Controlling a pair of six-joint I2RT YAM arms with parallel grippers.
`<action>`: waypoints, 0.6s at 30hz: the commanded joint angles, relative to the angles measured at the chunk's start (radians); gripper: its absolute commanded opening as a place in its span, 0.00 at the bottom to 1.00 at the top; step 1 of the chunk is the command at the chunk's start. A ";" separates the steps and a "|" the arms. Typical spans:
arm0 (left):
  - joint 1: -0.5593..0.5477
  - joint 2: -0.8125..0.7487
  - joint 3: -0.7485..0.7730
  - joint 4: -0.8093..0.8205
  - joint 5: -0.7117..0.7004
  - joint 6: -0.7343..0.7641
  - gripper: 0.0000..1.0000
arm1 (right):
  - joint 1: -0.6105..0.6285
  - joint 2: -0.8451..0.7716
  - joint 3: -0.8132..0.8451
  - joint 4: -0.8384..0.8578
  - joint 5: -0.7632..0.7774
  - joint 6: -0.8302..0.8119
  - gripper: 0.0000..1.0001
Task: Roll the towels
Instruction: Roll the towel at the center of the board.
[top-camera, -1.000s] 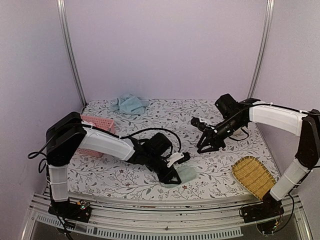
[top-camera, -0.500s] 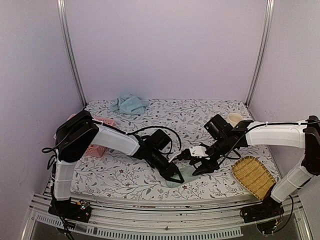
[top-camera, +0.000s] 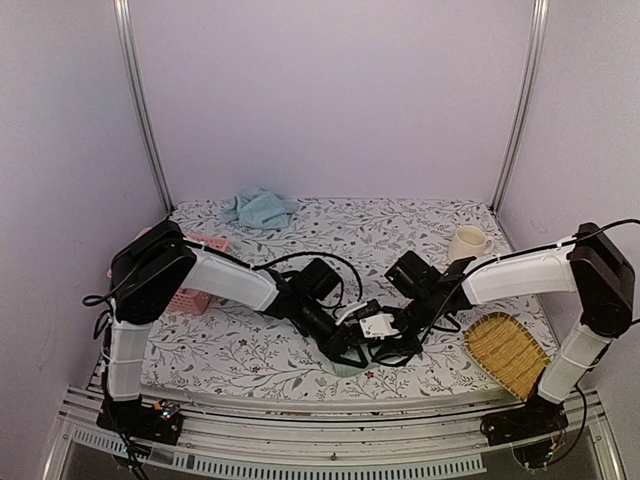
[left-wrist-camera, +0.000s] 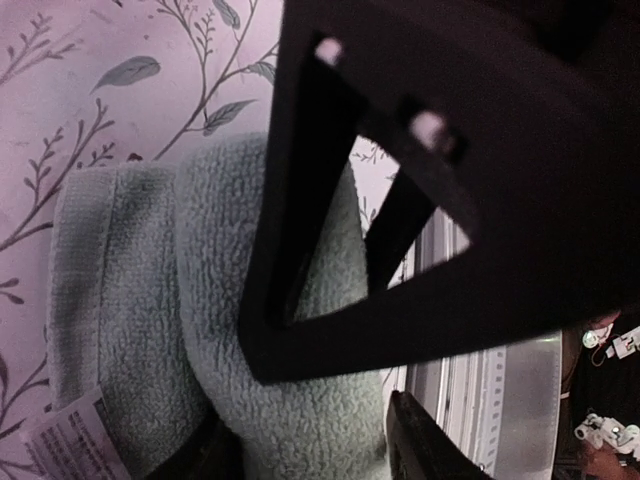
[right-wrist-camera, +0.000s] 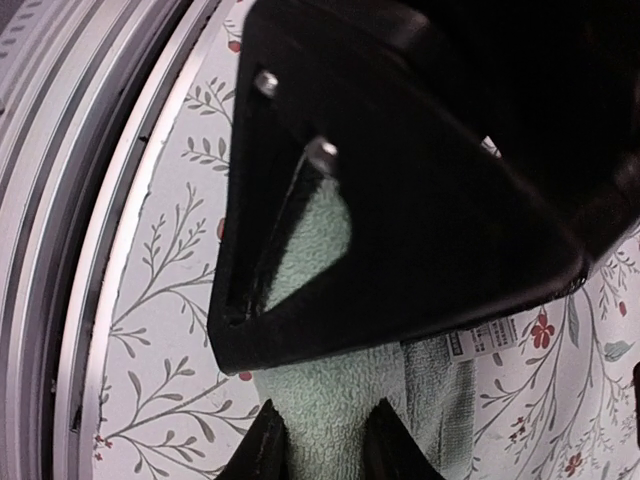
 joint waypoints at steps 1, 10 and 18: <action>0.007 -0.025 -0.085 -0.094 -0.205 -0.038 0.54 | 0.012 0.077 0.001 -0.065 -0.013 -0.005 0.22; -0.014 -0.390 -0.348 0.093 -0.549 -0.211 0.64 | 0.013 0.139 0.062 -0.185 -0.066 0.017 0.12; -0.095 -0.649 -0.592 0.187 -0.781 -0.281 0.62 | 0.005 0.250 0.215 -0.345 -0.145 0.065 0.11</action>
